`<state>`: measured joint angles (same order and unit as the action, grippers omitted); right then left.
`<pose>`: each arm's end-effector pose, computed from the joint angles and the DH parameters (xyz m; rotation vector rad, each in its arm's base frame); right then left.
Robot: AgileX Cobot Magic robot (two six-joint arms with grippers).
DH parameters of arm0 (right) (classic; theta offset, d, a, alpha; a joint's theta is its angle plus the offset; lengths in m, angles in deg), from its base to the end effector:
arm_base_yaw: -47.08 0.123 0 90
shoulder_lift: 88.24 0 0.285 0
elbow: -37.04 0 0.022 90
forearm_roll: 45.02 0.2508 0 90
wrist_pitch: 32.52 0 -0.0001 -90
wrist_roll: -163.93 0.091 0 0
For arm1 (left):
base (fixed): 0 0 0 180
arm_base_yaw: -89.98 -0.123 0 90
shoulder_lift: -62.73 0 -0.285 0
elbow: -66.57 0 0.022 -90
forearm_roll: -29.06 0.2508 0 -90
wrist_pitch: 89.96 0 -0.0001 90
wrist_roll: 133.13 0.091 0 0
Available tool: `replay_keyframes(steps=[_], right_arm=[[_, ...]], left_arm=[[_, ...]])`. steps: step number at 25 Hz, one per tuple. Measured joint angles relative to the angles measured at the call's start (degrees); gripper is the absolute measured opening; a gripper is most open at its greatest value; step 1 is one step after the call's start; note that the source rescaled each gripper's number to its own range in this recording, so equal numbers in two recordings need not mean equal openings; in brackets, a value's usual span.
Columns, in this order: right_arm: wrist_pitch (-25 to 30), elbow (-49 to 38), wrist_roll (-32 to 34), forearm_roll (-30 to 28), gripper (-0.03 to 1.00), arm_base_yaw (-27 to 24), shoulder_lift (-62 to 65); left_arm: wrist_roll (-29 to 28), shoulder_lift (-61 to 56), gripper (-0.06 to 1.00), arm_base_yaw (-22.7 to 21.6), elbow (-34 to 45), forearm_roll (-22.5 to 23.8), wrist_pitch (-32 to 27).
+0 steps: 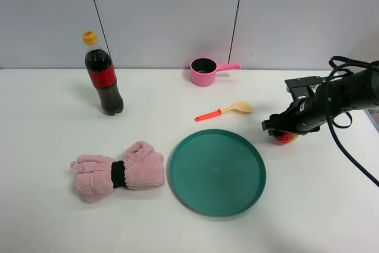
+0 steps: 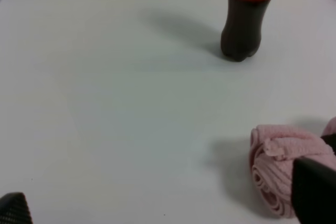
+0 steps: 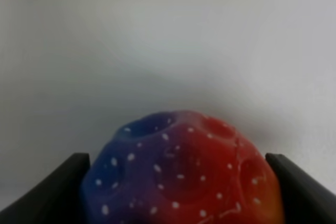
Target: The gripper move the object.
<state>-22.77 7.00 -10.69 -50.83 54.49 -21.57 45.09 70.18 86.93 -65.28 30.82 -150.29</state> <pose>0.3188 0.0399 0.1154 -0.1752 2.6657 0.0165 -0.0064 0.0021 0.2799 -0.0868 2.0215 0.0507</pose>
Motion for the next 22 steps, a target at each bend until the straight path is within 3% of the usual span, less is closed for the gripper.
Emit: replay_keyframes(steps=[4, 5, 7, 9, 10, 16, 22], right_arm=[[0.0, 0.0, 0.0, -0.1, 0.03, 0.0, 0.0], [0.0, 0.0, 0.0, -0.1, 0.18, 0.0, 0.0], [-0.6, 0.0, 0.0, -0.1, 0.64, 0.0, 0.1], [-1.0, 0.0, 0.0, 0.0, 0.86, 0.0, 0.1], [-1.0, 0.0, 0.1, 0.0, 0.92, 0.0, 0.2], [-0.4, 0.0, 0.4, 0.1, 0.99, 0.0, 0.5], [8.2, 0.2, 0.4, 0.1, 0.99, 0.0, 10.5]], left_arm=[[0.0, 0.0, 1.00, 0.0, 0.0, 0.0, 0.0], [0.0, 0.0, 1.00, 0.0, 0.0, 0.0, 0.0], [0.0, 0.0, 1.00, 0.0, 0.0, 0.0, 0.0], [0.0, 0.0, 1.00, 0.0, 0.0, 0.0, 0.0], [0.0, 0.0, 1.00, 0.0, 0.0, 0.0, 0.0], [0.0, 0.0, 1.00, 0.0, 0.0, 0.0, 0.0], [0.0, 0.0, 1.00, 0.0, 0.0, 0.0, 0.0]])
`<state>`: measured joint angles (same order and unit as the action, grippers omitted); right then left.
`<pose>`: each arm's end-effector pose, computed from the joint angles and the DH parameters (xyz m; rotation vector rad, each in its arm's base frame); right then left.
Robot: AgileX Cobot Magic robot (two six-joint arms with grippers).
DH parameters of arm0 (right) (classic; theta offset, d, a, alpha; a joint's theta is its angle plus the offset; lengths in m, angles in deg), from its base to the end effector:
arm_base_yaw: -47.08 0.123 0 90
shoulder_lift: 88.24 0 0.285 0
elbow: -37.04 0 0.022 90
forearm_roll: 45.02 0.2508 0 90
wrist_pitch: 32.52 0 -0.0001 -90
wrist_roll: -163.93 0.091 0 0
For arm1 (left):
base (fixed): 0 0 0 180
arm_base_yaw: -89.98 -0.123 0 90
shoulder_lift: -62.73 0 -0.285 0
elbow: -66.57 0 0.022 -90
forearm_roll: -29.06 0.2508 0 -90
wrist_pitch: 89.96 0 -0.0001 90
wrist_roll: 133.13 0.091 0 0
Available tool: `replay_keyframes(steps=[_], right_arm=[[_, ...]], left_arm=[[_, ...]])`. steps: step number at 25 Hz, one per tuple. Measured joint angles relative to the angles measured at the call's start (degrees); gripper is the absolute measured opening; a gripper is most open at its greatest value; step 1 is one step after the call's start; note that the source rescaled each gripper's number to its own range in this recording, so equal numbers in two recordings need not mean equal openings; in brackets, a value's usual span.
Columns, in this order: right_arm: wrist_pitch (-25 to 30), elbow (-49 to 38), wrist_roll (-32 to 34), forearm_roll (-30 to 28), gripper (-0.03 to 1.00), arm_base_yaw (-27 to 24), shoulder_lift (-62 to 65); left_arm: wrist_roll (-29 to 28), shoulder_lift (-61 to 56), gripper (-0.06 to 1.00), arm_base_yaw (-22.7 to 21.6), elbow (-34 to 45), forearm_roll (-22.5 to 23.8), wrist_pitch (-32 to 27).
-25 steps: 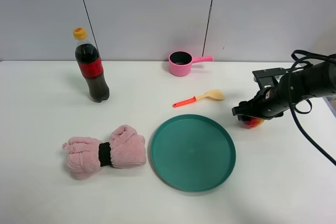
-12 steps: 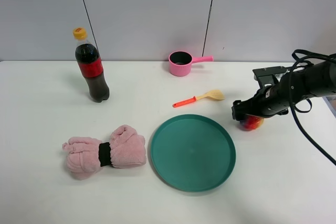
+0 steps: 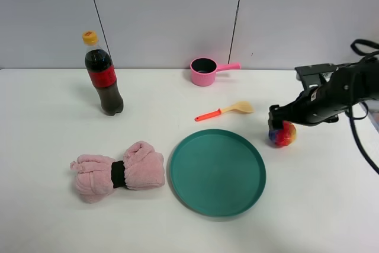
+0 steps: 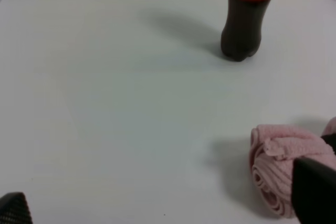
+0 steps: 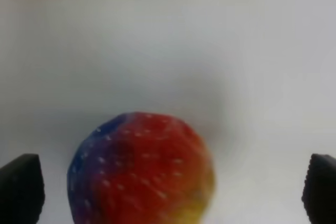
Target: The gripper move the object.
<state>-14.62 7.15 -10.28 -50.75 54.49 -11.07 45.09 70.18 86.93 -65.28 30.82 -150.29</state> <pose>0.3049 0.0368 0.1677 -0.1515 2.6222 0.0064 -0.0064 0.0021 0.2799 -0.0868 2.0215 0.0507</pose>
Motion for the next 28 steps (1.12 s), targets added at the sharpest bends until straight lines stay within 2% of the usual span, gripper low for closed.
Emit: replay_keyframes(steps=[4, 6, 10, 14, 16, 20, 26, 28], right_arm=[[11.1, 3.8, -0.4, 0.7, 1.00, 0.0, 10.1], [18.9, 7.5, -1.7, 1.0, 1.00, 0.0, 14.5], [35.4, 18.1, -5.8, 1.1, 1.00, 0.0, 18.8], [48.6, 29.3, -8.6, 1.2, 1.00, 0.0, 19.3], [50.7, 33.7, -8.9, 1.1, 1.00, 0.0, 19.4], [51.1, 38.7, -8.9, -0.4, 1.00, -0.5, 20.4], [51.7, 39.7, -8.9, -1.9, 1.00, -9.1, 22.1], [52.0, 39.6, -8.9, -3.0, 1.00, -10.3, 23.2]], left_arm=[[0.0, 0.0, 1.00, 0.0, 0.0, 0.0, 0.0], [0.0, 0.0, 1.00, 0.0, 0.0, 0.0, 0.0], [0.0, 0.0, 1.00, 0.0, 0.0, 0.0, 0.0], [0.0, 0.0, 1.00, 0.0, 0.0, 0.0, 0.0], [0.0, 0.0, 1.00, 0.0, 0.0, 0.0, 0.0], [0.0, 0.0, 1.00, 0.0, 0.0, 0.0, 0.0], [0.0, 0.0, 1.00, 0.0, 0.0, 0.0, 0.0], [0.0, 0.0, 1.00, 0.0, 0.0, 0.0, 0.0]])
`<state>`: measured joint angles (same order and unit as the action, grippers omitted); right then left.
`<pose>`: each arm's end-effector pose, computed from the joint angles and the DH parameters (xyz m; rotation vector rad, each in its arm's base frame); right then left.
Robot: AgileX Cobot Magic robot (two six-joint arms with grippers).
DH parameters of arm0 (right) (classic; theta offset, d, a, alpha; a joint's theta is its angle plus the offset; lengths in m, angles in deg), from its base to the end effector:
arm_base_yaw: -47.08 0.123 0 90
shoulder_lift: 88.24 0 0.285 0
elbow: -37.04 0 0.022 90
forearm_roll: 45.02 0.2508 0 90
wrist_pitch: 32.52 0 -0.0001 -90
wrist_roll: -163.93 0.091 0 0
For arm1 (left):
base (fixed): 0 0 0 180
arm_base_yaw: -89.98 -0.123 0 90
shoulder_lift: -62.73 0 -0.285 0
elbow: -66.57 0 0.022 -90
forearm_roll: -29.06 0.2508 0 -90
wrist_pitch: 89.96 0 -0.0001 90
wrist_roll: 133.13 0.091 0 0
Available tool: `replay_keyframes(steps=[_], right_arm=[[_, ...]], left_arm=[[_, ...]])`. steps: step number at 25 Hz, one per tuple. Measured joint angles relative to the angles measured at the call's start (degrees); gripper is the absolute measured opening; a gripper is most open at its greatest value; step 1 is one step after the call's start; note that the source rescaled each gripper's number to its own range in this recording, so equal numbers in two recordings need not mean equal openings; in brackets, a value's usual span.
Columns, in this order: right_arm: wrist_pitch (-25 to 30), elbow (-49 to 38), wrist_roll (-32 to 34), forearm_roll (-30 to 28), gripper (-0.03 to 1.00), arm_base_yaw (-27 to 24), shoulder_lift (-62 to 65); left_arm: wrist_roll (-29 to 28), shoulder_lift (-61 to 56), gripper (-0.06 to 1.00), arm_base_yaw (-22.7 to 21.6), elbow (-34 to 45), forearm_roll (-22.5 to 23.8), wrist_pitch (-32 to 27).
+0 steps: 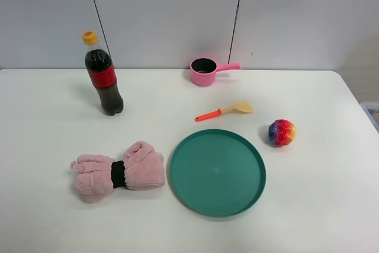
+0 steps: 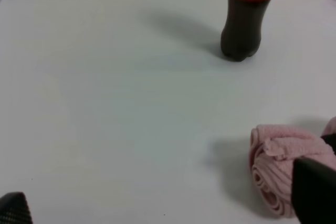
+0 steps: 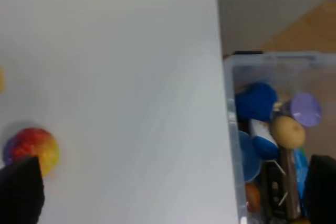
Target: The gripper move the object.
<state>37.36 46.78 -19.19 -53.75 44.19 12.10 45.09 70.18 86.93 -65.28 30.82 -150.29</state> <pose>0.2342 -0.0248 0.4415 -0.0050 2.4393 -0.2448 -0.0064 0.0021 0.2799 -0.0868 2.0215 0.0507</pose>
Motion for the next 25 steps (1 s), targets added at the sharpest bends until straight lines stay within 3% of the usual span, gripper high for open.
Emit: replay_keyframes(steps=[7, 10, 19, 25], right_arm=[[0.0, -7.2, 0.0, 1.6, 1.00, -0.1, 14.4], [-1.0, -14.5, 0.0, 2.3, 1.00, -0.1, 24.5], [-14.5, -41.8, 0.0, 3.0, 1.00, -0.1, 57.2], [-13.1, -54.0, 0.0, 5.3, 1.00, -0.1, 67.7]], left_arm=[[0.0, 0.0, 1.00, 0.0, 0.0, 0.0, 0.0], [0.0, 0.0, 1.00, 0.0, 0.0, 0.0, 0.0], [0.0, 0.0, 1.00, 0.0, 0.0, 0.0, 0.0], [0.0, 0.0, 1.00, 0.0, 0.0, 0.0, 0.0]])
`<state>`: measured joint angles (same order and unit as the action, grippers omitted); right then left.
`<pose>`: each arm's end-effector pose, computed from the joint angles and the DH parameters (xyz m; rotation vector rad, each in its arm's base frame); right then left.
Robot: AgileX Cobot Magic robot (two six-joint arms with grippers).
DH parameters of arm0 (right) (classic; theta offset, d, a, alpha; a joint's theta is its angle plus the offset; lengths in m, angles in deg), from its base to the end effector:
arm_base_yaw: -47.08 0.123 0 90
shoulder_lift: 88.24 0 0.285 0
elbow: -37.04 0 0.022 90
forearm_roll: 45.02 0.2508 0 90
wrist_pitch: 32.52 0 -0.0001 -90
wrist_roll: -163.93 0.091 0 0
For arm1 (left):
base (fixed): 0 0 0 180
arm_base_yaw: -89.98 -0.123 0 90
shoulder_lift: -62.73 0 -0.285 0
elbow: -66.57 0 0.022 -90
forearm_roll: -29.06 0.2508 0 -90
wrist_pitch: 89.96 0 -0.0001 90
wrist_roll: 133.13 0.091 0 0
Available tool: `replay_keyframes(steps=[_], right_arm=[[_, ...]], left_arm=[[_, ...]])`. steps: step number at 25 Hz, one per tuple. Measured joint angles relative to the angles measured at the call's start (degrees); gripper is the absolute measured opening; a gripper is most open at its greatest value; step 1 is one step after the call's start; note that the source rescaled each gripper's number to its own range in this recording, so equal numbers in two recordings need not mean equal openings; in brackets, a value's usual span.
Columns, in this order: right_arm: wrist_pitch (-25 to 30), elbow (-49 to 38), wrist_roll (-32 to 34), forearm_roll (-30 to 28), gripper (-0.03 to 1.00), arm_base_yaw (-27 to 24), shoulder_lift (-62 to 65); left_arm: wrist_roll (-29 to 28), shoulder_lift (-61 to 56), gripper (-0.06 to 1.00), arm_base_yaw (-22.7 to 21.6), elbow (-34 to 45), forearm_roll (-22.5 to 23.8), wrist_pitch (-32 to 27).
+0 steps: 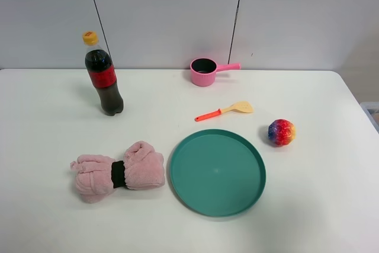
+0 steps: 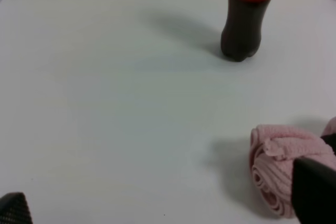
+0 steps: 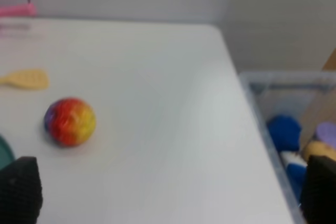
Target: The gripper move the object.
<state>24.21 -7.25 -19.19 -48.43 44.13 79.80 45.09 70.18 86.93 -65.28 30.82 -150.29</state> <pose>0.0009 -0.0046 0.3042 -0.0026 1.9732 -0.1395 -0.0064 0.0021 0.2799 -0.0868 2.0215 0.0507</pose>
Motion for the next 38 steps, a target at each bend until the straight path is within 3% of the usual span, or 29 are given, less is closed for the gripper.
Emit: replay_keyframes(steps=[7, 17, 38], right_arm=[[5.9, -2.9, 0.3, 2.4, 1.00, 0.0, 0.5], [5.6, -3.7, 4.9, 0.7, 1.00, 0.0, 1.2], [4.6, -4.5, 5.5, 0.6, 1.00, 0.0, 4.3]], left_arm=[[0.0, 0.0, 1.00, 0.0, 0.0, 0.0, 0.0], [0.0, 0.0, 1.00, 0.0, 0.0, 0.0, 0.0], [0.0, 0.0, 1.00, 0.0, 0.0, 0.0, 0.0]])
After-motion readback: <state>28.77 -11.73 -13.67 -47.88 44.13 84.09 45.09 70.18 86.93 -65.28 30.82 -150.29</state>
